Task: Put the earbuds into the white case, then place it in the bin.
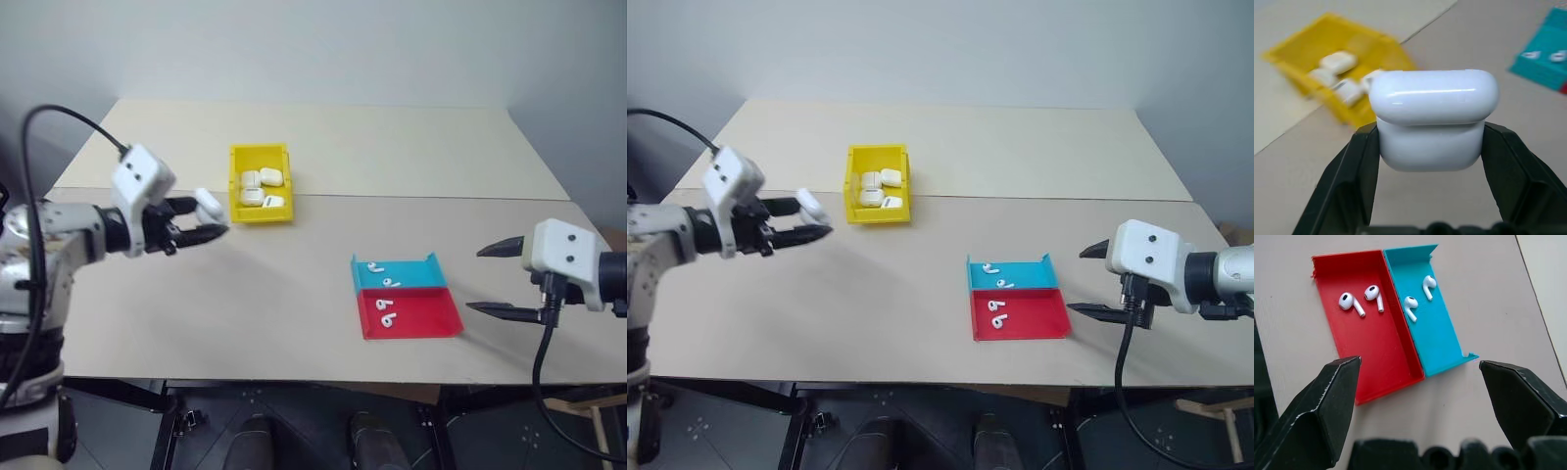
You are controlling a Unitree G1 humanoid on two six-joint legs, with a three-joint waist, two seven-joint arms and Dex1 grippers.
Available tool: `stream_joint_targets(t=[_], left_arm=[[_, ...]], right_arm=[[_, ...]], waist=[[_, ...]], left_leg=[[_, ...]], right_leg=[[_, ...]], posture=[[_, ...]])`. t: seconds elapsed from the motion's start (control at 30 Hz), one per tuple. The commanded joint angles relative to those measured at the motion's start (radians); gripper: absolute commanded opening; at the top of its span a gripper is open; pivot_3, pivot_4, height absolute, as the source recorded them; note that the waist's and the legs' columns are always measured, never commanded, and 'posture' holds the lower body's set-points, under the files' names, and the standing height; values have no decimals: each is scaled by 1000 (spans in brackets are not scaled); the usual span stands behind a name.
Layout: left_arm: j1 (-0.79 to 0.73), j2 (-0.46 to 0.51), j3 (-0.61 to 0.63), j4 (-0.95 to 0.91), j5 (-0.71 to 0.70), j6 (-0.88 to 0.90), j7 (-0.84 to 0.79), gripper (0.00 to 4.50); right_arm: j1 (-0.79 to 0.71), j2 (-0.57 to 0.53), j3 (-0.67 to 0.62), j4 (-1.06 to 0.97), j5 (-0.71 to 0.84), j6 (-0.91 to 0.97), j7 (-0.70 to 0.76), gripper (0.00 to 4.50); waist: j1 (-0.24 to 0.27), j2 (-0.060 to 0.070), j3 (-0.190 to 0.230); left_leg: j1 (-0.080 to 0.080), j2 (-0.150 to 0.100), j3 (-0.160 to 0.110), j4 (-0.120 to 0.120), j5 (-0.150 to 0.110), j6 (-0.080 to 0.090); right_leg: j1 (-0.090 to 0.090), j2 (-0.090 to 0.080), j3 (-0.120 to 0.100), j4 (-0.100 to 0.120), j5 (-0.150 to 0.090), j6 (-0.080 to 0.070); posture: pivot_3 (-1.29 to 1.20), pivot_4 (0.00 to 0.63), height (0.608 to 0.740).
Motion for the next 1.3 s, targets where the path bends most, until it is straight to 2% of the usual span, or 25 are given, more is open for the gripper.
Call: stream_joint_targets(t=[0.03, 0.17, 0.33, 0.37, 0.5, 0.73, 0.83, 1.03, 1.23, 1.3], left_arm=[[40, -121, 45, -49, -61, -239, -1, 2778], [101, -285, -24, -29, -71, -471, -42, 2778], [164, -353, -89, 24, -127, -646, -215, 2778], [168, -351, -97, 35, -137, -661, -245, 2778], [175, -324, -133, 67, -131, -675, -291, 2778], [240, -282, -187, 24, -104, -662, -268, 2778], [273, -281, -194, 9, -110, -686, -264, 2778], [306, -285, -206, -5, -94, -718, -234, 2778], [341, -246, -212, -47, -100, -706, -238, 2778], [344, -245, -220, -63, -110, -710, -240, 2778]], right_arm=[[-61, -64, 19, -27, 60, 38, 64, 4500], [-148, -87, 132, -87, 46, 31, 71, 4500], [-275, -65, 298, -129, -11, -24, 115, 4500], [-309, -53, 342, -128, -38, -41, 125, 4500], [-458, 31, 521, -100, -145, -90, 185, 3634], [-590, 166, 731, 8, -343, -180, 254, 3634], [-620, 221, 770, 39, -393, -207, 261, 3053], [-630, 248, 811, 70, -445, -279, 324, 3053], [-630, 271, 848, 97, -494, -315, 355, 3053], [-629, 278, 862, 108, -513, -325, 357, 2669]], waist=[[1, 0, 0], [3, 0, 0], [1, 0, 0], [1, 0, 0], [-1, 0, 0], [0, 0, 0], [1, 1, 0], [6, 1, 0], [3, 1, 0], [2, 1, 0]], left_leg=[[0, 0, 0, 0, 0, 0], [-1, 0, 0, 1, 0, 0], [-1, 0, 0, 1, 0, 0], [-1, 0, 0, 1, 0, 0], [0, 0, 0, 1, 0, 0], [-1, 0, 0, 1, 0, 0], [-1, 0, 0, 1, 0, 0], [-1, 0, 0, 1, 0, 0], [0, 0, 0, 1, 0, 0], [-1, 0, 0, 1, 0, 0]], right_leg=[[0, 0, 0, 0, 0, 0], [1, 0, 0, -2, 0, 0], [0, 0, 0, -2, 0, 0], [0, 0, 0, -2, 0, 0], [1, 0, 0, -1, 0, 0], [-1, 0, 0, -2, 0, 0], [-1, 0, 0, -1, 0, 0], [-1, 0, 0, -1, 0, 0], [-1, 0, 0, -1, 0, 0], [-1, 0, 0, -1, 0, 0]], posture=[[0, 150, 740], [0, 150, 740], [0, 150, 740], [0, 150, 740], [0, 150, 740], [0, 150, 740], [0, 150, 740], [0, 150, 740], [0, 150, 740], [0, 150, 740]])
